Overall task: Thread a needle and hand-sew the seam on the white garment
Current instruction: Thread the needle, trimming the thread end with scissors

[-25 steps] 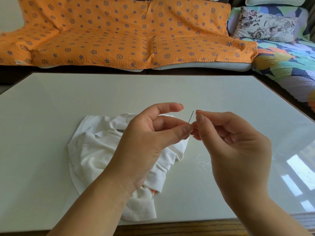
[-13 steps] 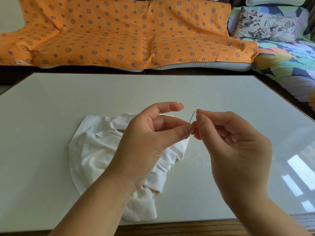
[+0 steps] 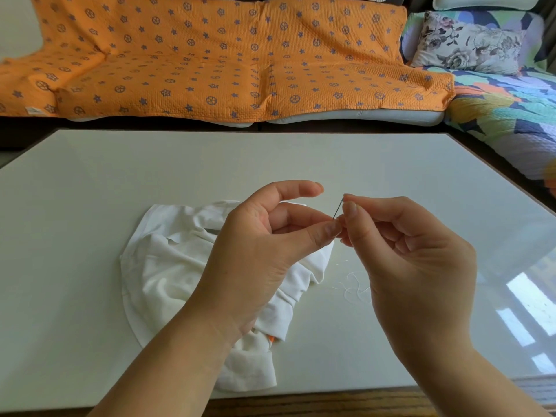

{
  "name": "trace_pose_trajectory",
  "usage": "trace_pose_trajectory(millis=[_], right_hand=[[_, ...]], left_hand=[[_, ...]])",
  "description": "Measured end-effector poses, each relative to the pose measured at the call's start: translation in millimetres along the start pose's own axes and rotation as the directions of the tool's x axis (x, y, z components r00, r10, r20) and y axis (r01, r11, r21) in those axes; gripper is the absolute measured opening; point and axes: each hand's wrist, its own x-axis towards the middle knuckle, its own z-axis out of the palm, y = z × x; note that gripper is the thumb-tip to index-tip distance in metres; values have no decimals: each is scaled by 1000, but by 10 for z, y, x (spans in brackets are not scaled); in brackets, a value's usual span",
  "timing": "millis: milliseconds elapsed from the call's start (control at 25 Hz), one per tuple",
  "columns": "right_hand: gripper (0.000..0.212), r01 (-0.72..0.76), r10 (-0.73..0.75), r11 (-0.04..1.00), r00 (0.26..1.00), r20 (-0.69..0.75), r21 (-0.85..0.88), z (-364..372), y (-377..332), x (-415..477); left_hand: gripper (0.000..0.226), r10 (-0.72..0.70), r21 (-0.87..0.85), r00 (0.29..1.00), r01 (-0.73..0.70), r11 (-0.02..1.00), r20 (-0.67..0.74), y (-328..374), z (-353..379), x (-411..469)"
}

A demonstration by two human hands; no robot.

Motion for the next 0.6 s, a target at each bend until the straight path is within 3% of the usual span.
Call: trace_pose_trajectory(millis=[400,600], right_hand=[[12,-29,29,1000,999,28,8,-8,-45,5],[9,-190,177,967,981,85,171,-24,-51,39]], left_hand=[[42,44,11,999,-44,999,-15,-3,0,-6],[38,43,2,999,-43,999,-17,-33,-25,-2]])
